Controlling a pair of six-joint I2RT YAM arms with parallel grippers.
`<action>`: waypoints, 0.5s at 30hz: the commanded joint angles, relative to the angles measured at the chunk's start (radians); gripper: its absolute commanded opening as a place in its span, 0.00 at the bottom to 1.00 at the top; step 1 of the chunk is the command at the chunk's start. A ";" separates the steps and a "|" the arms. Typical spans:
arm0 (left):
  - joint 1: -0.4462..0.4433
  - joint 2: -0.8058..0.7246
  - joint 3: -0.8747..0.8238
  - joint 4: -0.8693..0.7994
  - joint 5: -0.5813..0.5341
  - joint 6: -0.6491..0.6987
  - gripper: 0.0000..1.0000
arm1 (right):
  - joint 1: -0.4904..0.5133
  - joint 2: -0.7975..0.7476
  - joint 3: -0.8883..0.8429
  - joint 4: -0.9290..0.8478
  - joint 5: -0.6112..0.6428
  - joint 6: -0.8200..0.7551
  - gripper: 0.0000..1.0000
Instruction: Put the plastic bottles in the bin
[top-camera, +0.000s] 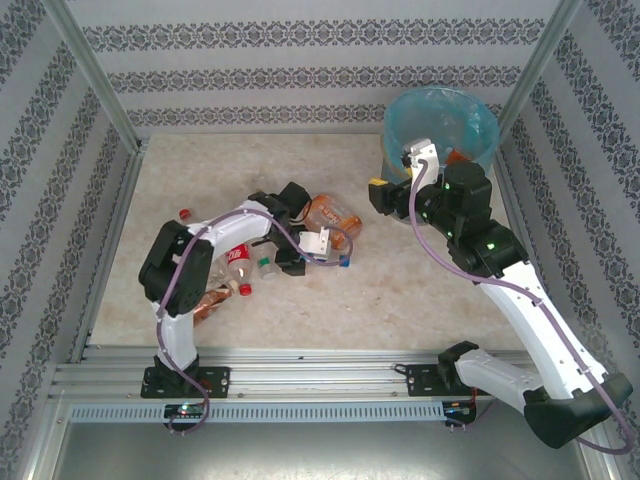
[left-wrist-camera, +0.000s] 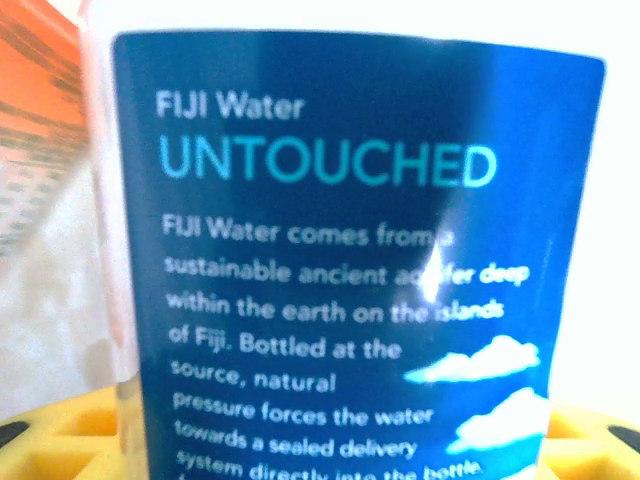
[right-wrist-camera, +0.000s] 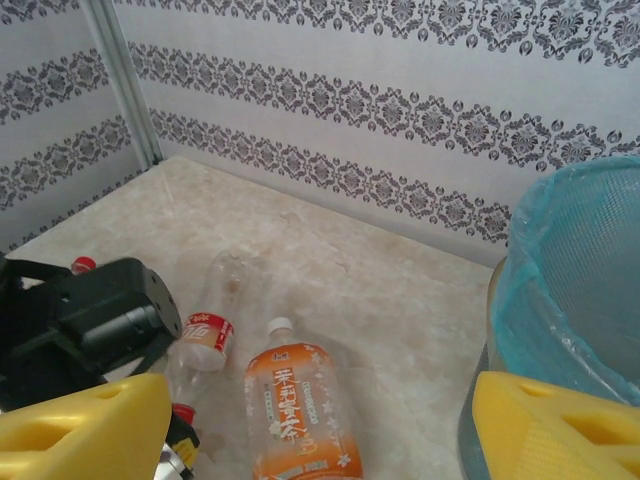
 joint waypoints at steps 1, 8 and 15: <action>0.011 -0.088 -0.041 0.047 0.084 -0.051 0.59 | 0.009 -0.033 0.015 -0.012 -0.014 0.028 0.80; 0.011 -0.252 -0.107 0.121 0.129 -0.169 0.59 | 0.015 -0.067 -0.008 0.009 -0.020 0.069 0.79; 0.009 -0.464 -0.242 0.346 0.197 -0.410 0.59 | 0.024 -0.099 -0.022 0.022 -0.018 0.091 0.79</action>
